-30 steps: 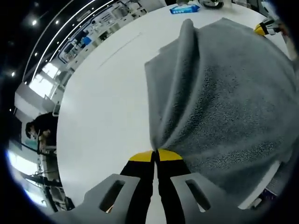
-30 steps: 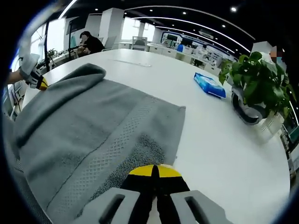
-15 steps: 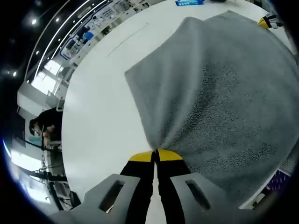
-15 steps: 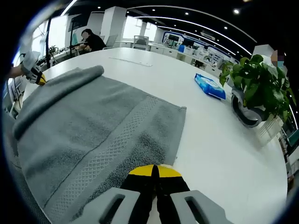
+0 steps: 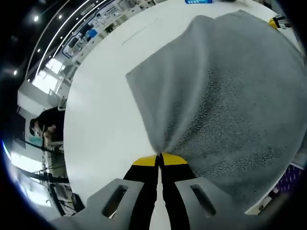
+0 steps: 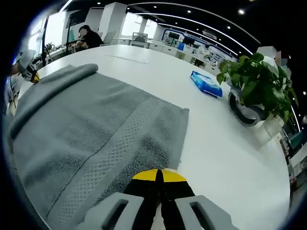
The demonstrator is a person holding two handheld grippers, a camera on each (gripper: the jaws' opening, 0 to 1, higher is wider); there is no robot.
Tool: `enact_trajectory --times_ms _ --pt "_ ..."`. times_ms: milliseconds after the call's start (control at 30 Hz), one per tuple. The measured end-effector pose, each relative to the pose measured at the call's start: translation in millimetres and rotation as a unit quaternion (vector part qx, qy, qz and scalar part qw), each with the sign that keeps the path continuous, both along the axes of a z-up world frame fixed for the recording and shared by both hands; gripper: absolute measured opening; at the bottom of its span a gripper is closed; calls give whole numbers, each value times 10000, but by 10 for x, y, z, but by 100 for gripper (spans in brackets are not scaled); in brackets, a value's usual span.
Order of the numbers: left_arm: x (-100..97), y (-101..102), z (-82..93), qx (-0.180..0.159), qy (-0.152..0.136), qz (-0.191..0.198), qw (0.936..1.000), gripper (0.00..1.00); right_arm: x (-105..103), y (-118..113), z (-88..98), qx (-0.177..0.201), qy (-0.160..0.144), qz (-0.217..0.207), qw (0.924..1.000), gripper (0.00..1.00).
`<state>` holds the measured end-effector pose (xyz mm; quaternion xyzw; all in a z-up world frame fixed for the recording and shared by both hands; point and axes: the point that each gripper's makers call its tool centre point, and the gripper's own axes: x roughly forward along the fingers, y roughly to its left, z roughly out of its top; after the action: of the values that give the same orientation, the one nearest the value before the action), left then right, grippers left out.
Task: Open the folded towel by lifting each exposed corner and separating the folded layers until the towel lies flat within the target outline without major curled edges
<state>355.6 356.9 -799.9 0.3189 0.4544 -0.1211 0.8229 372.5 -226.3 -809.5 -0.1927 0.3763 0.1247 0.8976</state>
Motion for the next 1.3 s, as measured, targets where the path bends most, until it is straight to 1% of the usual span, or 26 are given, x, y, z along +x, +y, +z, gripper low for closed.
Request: enact_trajectory --times_ms 167,333,467,633,833,867,967,1033,1133,1200,1267,1300 --pt "-15 83 15 2 55 76 10000 1 -6 -142 4 16 17 -177 9998 0" --pt "-15 172 22 123 191 -4 9997 1 -24 -355 4 23 66 -402 9992 0" --pt "0 229 22 130 241 2 9996 1 -15 -477 1 -66 138 -399 9991 0" --pt "1 254 29 107 254 -13 9996 1 -2 -634 -3 -189 239 -359 9989 0" --pt "21 356 31 188 318 -40 9993 1 7 -827 16 -177 306 -413 9985 0" --pt "26 355 31 116 354 -3 9993 1 9 -830 18 -145 315 -403 9986 0" --pt "37 360 27 83 396 74 9992 1 13 -817 12 -121 343 -413 9985 0" --pt "37 357 17 167 393 79 9991 1 13 -803 10 -190 336 -421 9984 0" --pt "40 352 16 361 346 -79 9987 0 8 -810 9 -173 300 -453 9984 0" --pt "47 355 19 387 350 -98 9986 0 3 -804 14 -174 300 -465 9983 0" --pt "71 380 2 410 388 -89 9984 1 -1 -794 17 -471 314 -166 9983 0" --pt "74 384 0 418 393 -93 9983 1 -1 -801 8 -443 298 -162 9984 0"
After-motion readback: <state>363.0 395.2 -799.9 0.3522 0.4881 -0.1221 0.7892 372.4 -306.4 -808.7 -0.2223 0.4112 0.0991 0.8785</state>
